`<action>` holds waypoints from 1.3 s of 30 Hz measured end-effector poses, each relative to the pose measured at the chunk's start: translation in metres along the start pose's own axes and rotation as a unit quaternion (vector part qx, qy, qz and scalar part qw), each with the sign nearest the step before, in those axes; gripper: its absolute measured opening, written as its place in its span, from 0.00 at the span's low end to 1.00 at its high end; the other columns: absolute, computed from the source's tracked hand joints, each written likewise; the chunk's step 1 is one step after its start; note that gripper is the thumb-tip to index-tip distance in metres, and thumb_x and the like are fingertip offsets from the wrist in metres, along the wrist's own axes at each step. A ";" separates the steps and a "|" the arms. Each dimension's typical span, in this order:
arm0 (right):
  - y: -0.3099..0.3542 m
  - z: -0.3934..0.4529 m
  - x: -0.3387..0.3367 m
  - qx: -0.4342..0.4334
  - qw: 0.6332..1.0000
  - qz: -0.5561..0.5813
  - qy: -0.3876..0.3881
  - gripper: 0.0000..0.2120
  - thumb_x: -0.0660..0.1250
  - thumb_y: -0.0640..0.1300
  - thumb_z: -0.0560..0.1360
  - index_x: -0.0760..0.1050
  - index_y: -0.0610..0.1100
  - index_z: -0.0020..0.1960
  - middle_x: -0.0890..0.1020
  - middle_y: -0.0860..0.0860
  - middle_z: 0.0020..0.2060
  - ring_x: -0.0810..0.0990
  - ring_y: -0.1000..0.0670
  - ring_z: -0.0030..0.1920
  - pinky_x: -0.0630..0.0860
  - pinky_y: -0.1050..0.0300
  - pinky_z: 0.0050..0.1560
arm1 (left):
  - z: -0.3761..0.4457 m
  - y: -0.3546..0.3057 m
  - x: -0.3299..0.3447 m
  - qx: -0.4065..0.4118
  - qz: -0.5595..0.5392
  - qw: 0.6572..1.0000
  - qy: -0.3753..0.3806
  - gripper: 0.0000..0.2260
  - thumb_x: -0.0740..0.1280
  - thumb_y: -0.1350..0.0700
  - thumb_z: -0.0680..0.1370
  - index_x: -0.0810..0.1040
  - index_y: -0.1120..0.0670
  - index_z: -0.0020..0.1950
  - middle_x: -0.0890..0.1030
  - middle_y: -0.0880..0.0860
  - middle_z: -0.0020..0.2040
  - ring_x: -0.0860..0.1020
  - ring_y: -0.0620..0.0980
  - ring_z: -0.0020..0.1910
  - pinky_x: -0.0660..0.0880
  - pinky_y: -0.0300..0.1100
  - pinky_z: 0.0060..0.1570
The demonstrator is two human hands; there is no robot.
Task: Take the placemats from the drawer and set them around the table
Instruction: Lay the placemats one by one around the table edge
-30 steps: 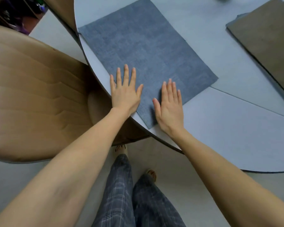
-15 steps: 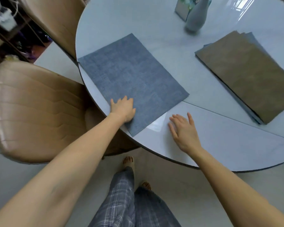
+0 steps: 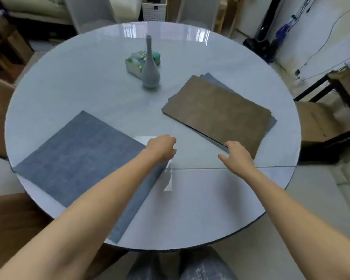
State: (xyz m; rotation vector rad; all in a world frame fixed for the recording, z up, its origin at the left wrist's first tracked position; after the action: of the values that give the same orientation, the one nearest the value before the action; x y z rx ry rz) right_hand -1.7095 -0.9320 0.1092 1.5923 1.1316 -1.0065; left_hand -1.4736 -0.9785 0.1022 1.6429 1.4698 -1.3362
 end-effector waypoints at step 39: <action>-0.107 0.128 0.052 -0.099 0.985 -0.098 0.098 0.41 0.63 0.35 0.74 0.40 0.39 0.77 0.41 0.40 0.77 0.40 0.39 0.77 0.47 0.37 0.74 | 0.214 -0.147 0.035 -0.469 -0.711 0.502 -0.152 0.13 0.71 0.58 0.75 0.76 0.63 0.57 0.80 0.55 0.52 0.79 0.51 0.46 0.75 0.39 0.43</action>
State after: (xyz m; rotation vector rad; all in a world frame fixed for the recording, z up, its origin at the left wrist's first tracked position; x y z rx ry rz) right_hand -1.8138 -1.0256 0.0045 1.4649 1.5006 -0.8446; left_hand -1.6818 -1.1186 0.0258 -0.8236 2.5811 -0.8124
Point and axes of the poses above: each hand's wrist, its own z-axis towards the middle knuckle, its own x-axis out of the palm, y = z × x, the point moved 1 cm from there along z, towards the middle knuckle
